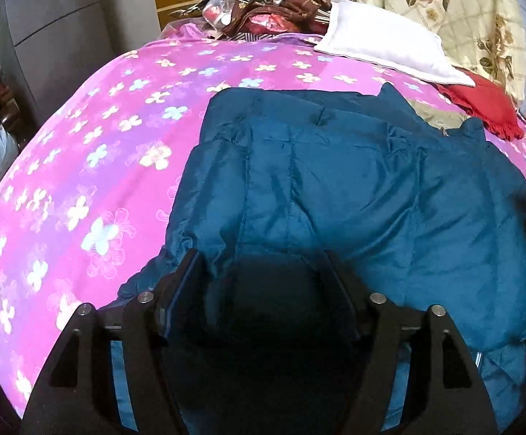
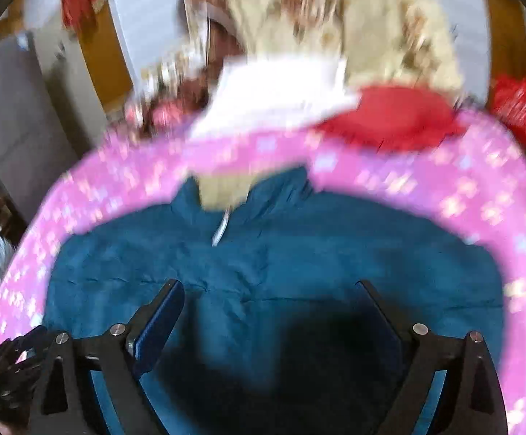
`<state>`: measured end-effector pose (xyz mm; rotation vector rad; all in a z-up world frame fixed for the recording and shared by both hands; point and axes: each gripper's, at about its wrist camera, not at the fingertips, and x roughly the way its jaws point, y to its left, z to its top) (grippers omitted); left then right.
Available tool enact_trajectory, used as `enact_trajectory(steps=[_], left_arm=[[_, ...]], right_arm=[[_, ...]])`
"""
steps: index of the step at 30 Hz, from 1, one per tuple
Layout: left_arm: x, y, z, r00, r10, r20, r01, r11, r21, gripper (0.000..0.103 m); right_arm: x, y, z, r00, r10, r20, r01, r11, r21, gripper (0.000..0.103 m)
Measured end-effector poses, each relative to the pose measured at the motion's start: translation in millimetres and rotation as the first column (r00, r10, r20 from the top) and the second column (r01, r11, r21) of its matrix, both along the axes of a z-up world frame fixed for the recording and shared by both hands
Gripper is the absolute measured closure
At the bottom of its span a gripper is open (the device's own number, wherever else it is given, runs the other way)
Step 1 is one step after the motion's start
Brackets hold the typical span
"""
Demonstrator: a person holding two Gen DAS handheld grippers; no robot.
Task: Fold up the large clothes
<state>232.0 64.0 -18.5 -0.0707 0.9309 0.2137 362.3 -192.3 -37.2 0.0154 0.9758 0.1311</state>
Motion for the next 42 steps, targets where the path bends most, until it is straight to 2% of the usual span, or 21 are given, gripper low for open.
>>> enact_trajectory(steps=[1,3,6,10,12,14,16,17,19,22,27,34,37,42], left_arm=[[0,-1,1,1.0,-0.001,0.0,0.001,1.0,0.004,0.033],[0,-3,1,1.0,0.001,-0.003,-0.001,1.0,0.007,0.033],[0,-4,1,1.0,0.002,-0.01,-0.002,1.0,0.006,0.033],[-4,-4,6,1.0,0.0,0.014,-0.001,1.0,0.009,0.033],[-6,-7,10,0.999,-0.007,0.036,0.007,1.0,0.011,0.033],[-9,-11,14,0.998,-0.03,0.062,0.029,1.0,0.009,0.033],[-10,-18,12,0.996,-0.058,0.061,0.058,0.998,0.017,0.033],[-8,-19,9,0.997,-0.068,0.043,0.067,0.998,0.01,0.033],[-4,-19,-1,0.996,-0.086,-0.009,0.085,0.996,-0.035,0.031],[0,-15,-2,0.997,-0.079,-0.026,0.078,0.996,-0.046,0.022],[3,-13,-7,0.997,-0.072,-0.041,0.07,0.997,-0.04,0.016],[1,-16,-9,0.997,-0.073,-0.032,0.073,0.997,-0.012,0.015],[1,-14,-9,0.997,-0.072,-0.033,0.071,0.997,-0.026,0.015],[3,-14,-10,0.997,-0.072,-0.036,0.072,0.997,-0.025,0.015]], right_arm=[[2,8,-12,1.0,-0.002,-0.001,0.002,0.999,-0.048,0.0],[1,10,-14,1.0,-0.004,0.012,0.005,0.997,-0.071,0.0],[-5,8,-2,1.0,-0.013,-0.016,0.012,0.998,-0.056,0.002],[-50,4,39,0.992,-0.014,0.129,0.018,0.999,-0.028,0.003],[-78,7,45,0.989,0.003,0.151,-0.006,1.0,0.018,0.003],[-94,11,32,0.992,0.019,0.124,-0.022,1.0,0.022,0.002],[-94,15,2,0.999,0.016,0.05,-0.015,1.0,-0.018,0.0],[-95,15,-11,0.999,0.005,0.045,-0.004,0.999,-0.035,0.0],[-101,18,-22,0.995,0.008,0.104,-0.002,0.999,-0.054,0.0],[-101,17,-22,0.994,0.006,0.111,-0.001,0.999,-0.048,0.0],[-103,18,-23,0.993,0.006,0.119,0.001,0.999,-0.054,0.0],[-102,19,-24,0.994,0.007,0.112,0.002,0.997,-0.076,0.0],[-102,20,-22,0.994,0.009,0.111,-0.001,0.997,-0.076,0.0],[-115,14,-3,0.995,-0.013,0.1,0.018,0.999,-0.052,0.0]])
